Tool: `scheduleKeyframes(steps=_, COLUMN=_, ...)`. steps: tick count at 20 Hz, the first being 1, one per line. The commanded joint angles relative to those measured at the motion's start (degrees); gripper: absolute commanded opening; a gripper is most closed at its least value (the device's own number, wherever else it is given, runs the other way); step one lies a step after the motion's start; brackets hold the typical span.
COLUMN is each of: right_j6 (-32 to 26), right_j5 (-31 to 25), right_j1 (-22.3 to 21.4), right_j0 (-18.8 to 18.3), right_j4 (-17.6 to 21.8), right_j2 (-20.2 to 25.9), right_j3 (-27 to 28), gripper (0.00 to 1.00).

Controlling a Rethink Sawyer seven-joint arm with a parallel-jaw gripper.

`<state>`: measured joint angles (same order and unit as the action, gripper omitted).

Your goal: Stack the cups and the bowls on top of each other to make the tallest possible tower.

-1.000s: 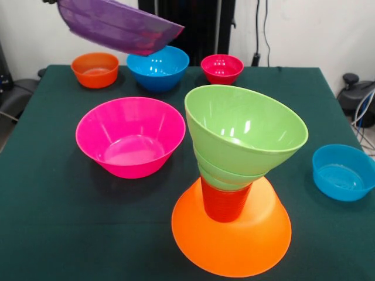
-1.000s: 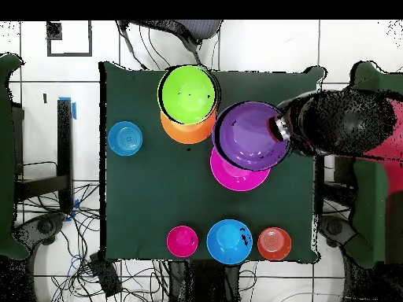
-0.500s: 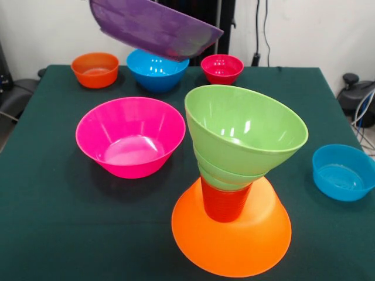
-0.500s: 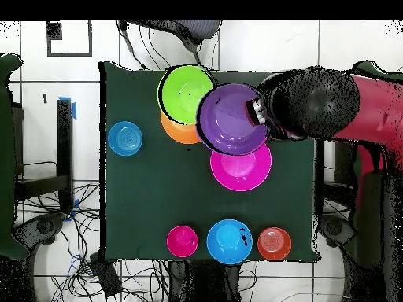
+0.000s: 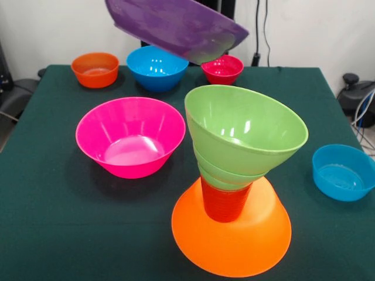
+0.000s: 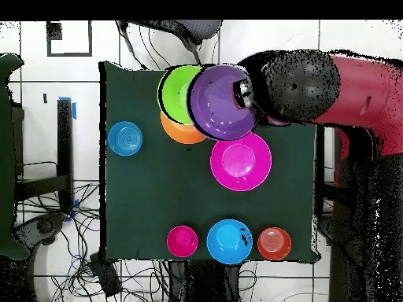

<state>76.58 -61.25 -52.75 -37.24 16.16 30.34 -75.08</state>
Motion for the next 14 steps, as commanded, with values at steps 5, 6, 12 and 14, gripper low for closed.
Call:
scheduleKeyframes(steps=5, right_j6=14.85, right_j5=3.63, right_j1=4.27, right_j0=5.85, right_j4=2.22, right_j2=-5.9, right_j3=1.65, gripper=0.0)
scheduleKeyframes(steps=6, right_j6=15.81, right_j5=5.16, right_j1=4.44, right_j0=6.19, right_j4=2.18, right_j2=-6.17, right_j3=0.83, gripper=0.0)
scheduleKeyframes(steps=12, right_j6=18.64, right_j5=9.38, right_j1=4.91, right_j0=7.61, right_j4=1.16, right_j2=-6.62, right_j3=-0.49, gripper=0.0)
scheduleKeyframes(steps=14, right_j6=19.49, right_j5=9.54, right_j1=5.47, right_j0=8.22, right_j4=1.0, right_j2=-7.03, right_j3=0.2, gripper=0.0)
